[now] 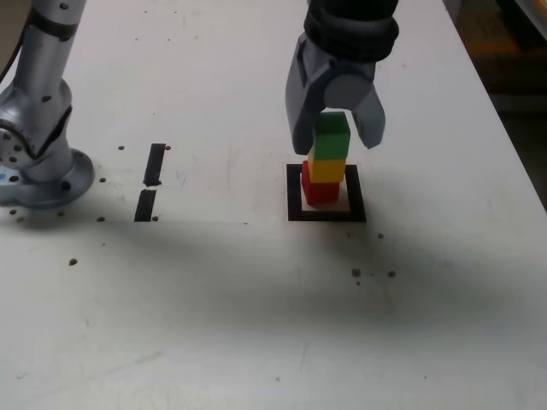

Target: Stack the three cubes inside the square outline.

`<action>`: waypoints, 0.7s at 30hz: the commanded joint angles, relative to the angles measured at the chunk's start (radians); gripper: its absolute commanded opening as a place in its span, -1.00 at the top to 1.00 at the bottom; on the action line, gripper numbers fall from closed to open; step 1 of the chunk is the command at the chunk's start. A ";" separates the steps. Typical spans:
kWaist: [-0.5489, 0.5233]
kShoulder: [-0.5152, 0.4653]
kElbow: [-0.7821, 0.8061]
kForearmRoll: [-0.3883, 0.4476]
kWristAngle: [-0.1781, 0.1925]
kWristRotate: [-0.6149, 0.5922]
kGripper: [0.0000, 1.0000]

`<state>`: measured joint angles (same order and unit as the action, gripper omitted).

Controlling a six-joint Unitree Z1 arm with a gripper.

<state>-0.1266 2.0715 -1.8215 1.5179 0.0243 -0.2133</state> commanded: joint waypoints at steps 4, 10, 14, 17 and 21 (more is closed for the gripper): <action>0.000 0.002 0.018 -0.020 0.004 0.007 -0.78; 0.000 -0.064 0.031 -0.002 0.021 -0.003 -0.99; 0.001 -0.155 0.032 0.040 0.033 0.012 -0.99; 0.004 -0.255 0.062 0.079 0.040 0.046 -0.99; 0.028 -0.390 0.174 0.096 0.047 0.111 -0.99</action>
<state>-0.1067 1.7484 -1.6667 1.6030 0.0672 -0.1125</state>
